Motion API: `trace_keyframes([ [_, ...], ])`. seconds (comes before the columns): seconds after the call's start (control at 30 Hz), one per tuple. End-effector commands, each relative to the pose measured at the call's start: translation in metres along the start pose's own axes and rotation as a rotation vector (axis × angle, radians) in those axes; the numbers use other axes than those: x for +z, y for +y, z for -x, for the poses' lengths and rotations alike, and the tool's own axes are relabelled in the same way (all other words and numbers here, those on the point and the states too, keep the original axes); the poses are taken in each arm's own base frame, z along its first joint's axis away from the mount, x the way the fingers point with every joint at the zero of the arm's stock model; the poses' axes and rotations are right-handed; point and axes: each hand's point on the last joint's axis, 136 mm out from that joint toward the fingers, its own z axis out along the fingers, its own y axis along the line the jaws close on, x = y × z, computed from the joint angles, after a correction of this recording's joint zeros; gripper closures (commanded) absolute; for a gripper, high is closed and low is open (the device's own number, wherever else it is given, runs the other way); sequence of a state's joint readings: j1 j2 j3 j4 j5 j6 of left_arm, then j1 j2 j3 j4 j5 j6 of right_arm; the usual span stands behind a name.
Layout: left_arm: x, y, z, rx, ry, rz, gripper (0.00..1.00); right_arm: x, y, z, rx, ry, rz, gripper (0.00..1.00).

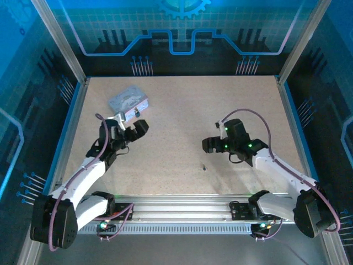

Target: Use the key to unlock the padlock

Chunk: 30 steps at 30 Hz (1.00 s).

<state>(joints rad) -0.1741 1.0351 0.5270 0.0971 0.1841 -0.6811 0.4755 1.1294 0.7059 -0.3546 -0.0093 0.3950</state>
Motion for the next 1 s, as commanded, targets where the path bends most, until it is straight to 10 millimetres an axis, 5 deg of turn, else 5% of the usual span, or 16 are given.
trace_keyframes([
  [0.0, 0.001, -0.019, -0.021, -0.07, 0.056, -0.081, 0.01, -0.004, 0.005, -0.042, 0.081, 0.131, 0.007, 0.13],
  [0.47, 0.019, -0.055, -0.077, -0.066, 0.169, -0.181, 0.01, 0.012, 0.021, -0.094, 0.2, 0.303, 0.044, 0.35],
  [0.97, 0.033, -0.059, -0.087, -0.076, 0.194, -0.189, 0.01, 0.033, 0.021, -0.107, 0.246, 0.364, -0.009, 0.53],
])
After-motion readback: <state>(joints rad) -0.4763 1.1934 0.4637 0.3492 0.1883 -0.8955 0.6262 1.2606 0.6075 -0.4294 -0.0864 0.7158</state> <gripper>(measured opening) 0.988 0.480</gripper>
